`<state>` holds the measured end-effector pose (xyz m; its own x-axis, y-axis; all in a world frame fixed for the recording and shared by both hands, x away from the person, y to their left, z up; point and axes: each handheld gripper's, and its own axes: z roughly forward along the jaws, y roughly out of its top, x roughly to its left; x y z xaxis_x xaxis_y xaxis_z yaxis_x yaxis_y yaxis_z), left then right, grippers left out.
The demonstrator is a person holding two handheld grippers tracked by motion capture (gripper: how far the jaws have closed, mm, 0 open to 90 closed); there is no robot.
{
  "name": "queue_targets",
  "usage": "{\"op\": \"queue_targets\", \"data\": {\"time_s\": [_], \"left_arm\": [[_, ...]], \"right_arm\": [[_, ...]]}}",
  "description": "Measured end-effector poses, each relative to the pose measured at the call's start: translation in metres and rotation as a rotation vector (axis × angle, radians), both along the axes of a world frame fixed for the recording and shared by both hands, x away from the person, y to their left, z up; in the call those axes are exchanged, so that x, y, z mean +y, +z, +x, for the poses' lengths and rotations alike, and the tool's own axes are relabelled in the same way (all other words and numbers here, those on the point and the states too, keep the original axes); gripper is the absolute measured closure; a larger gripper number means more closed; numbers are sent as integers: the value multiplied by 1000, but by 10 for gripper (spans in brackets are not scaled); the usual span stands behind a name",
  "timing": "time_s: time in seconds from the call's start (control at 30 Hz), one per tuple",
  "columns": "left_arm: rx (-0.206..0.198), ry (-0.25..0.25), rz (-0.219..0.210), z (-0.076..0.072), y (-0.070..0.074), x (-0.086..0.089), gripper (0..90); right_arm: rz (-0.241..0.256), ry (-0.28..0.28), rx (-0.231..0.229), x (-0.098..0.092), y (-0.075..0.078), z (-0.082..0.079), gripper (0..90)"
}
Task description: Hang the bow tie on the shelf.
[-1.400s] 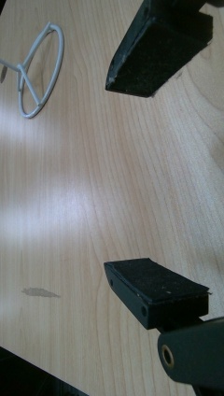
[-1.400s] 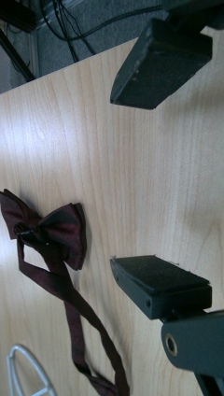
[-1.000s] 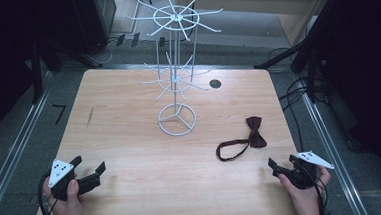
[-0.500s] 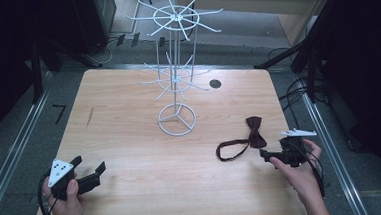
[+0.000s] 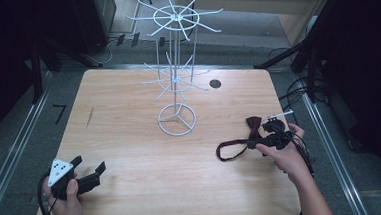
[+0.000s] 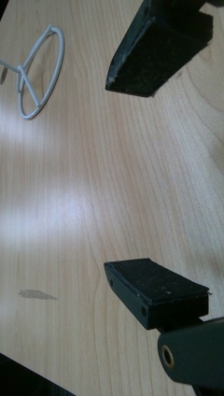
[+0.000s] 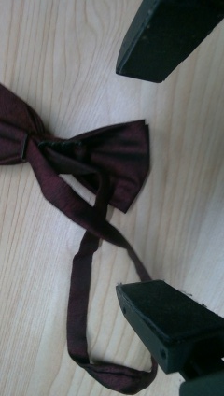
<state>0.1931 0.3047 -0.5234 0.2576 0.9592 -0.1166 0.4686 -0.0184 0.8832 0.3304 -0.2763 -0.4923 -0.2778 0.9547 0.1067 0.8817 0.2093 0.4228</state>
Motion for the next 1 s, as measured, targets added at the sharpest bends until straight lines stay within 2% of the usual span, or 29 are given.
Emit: {"op": "queue_targets", "data": {"time_s": [0.33, 0.37, 0.47, 0.53, 0.57, 0.6, 0.67, 0.73, 0.77, 0.8, 0.83, 0.9, 1.0], "left_arm": [[7, -4, -6, 0, 0, 0, 124], [6, -2, -7, 0, 0, 0, 124], [8, -2, -9, 0, 0, 0, 124], [9, -3, -9, 1, 0, 1, 124], [9, -3, -12, 1, 0, 1, 124], [9, -3, -12, 1, 0, 1, 124], [10, -6, -10, 1, 0, 1, 124], [13, -5, -8, 1, 0, 1, 124], [13, -5, -8, 1, 0, 1, 124], [12, -4, -7, 1, 0, 1, 124], [12, -5, -7, 1, 0, 1, 125], [11, -4, -7, 1, 0, 1, 127], [9, -3, -8, 1, 0, 1, 128]], "right_arm": [[-53, 11, 57, 13, -13, 19, 2], [-61, 11, 64, 13, -15, 20, 22], [-85, 16, 63, 14, -21, 22, 154], [-85, 19, 63, 15, -22, 23, 177], [-97, 36, 64, 15, -23, 23, 297], [-97, 36, 64, 15, -23, 23, 297], [-94, 57, 59, 16, -22, 22, 396], [-95, 58, 63, 16, -21, 22, 411], [-95, 65, 59, 17, -20, 21, 483], [-95, 65, 59, 17, -20, 21, 483], [-92, 68, 60, 18, -19, 19, 572], [-93, 68, 61, 19, -19, 19, 599], [-93, 89, 64, 21, -18, 18, 728]]}}
